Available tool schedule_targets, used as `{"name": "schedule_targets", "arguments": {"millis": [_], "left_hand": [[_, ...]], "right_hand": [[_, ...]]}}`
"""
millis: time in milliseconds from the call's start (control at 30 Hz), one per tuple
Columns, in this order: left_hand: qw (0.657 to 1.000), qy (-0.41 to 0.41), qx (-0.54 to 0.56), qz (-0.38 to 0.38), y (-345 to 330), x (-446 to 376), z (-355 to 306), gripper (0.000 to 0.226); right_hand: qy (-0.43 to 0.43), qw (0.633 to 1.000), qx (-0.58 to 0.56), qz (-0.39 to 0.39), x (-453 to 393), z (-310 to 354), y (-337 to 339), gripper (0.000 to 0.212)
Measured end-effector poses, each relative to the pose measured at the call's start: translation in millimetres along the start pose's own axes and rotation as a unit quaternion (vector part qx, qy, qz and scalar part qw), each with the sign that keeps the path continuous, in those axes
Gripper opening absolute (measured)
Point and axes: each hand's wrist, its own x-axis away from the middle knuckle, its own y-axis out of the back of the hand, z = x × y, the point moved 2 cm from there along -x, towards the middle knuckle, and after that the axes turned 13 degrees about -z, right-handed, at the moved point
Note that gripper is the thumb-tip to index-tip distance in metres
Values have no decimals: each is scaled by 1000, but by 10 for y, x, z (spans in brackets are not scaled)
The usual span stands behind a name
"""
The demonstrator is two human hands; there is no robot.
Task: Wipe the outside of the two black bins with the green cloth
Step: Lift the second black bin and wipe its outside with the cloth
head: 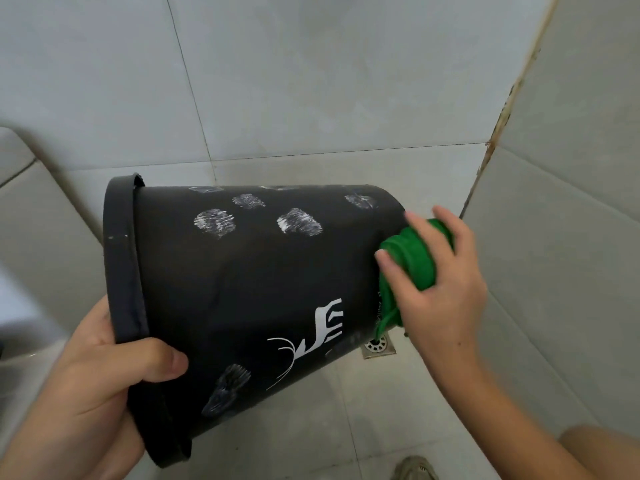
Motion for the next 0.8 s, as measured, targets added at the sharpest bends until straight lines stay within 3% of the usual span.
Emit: {"name": "schedule_targets", "arguments": {"millis": [67,133,167,233,367,500,700,800], "left_hand": [[1000,-11,24,16,-89,-23,-24,53],[998,-4,61,18,-216,41,-96,67],[995,5,95,23,-290,91,-132,61],[989,13,140,52,-379,156,-176,55],[991,1,122,55,-344,102,-123,68],[995,-20,88,52,-291,93,-114,63],[996,-35,1,82,-203,-11,-138,53],[999,-33,-26,23,-171,-98,-168,40]], "right_hand": [[-112,993,-3,32,-26,-58,-29,78],[-148,986,18,80,14,-97,-76,86],[-167,982,15,91,29,-103,-97,84],[-198,977,-3,79,58,-160,-142,69],[-241,968,-56,49,37,-227,-163,38],[-279,948,-122,96,-171,-274,-146,35],[-397,876,-211,174,-263,-344,-122,25],[-426,860,-204,192,-167,-310,-142,22]]}}
